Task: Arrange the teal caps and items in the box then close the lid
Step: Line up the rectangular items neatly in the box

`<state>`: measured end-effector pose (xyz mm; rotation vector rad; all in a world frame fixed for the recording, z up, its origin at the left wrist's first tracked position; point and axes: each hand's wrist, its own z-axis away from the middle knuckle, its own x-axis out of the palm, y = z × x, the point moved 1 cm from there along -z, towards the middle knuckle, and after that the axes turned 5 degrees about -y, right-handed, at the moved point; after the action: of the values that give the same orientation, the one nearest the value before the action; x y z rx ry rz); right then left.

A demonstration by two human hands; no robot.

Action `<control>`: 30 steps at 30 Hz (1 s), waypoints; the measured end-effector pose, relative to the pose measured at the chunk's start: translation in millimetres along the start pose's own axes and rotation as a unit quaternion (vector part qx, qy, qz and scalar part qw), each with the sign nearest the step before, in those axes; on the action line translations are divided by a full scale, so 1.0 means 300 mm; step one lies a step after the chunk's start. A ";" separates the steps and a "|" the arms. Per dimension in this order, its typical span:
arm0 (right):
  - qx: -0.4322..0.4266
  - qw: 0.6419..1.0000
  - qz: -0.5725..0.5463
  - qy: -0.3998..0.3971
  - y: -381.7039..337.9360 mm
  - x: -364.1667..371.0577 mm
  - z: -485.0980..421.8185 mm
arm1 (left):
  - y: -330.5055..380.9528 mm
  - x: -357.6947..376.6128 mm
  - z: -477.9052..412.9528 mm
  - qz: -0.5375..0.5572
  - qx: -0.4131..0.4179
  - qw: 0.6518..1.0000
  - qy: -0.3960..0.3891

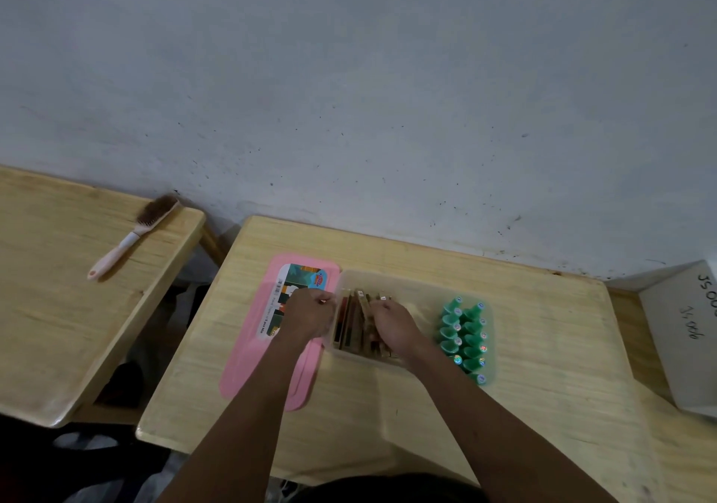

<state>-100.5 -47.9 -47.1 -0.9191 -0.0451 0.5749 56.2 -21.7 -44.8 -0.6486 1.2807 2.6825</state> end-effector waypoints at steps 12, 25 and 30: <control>-0.010 0.996 -0.080 -0.028 0.048 -0.017 0.033 | -0.001 0.002 -0.003 0.013 -0.016 1.000 0.002; 0.001 0.999 0.014 -0.037 -0.008 0.032 0.013 | -0.007 0.003 -0.011 0.005 -0.011 1.000 0.008; -0.007 0.988 0.136 -0.069 -0.018 0.079 -0.025 | -0.014 0.000 -0.017 -0.002 -0.005 1.000 0.006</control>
<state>-75.8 -44.4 -52.5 -0.9039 -0.0491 0.8919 58.9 -22.9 -50.5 -0.6697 1.2697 2.6875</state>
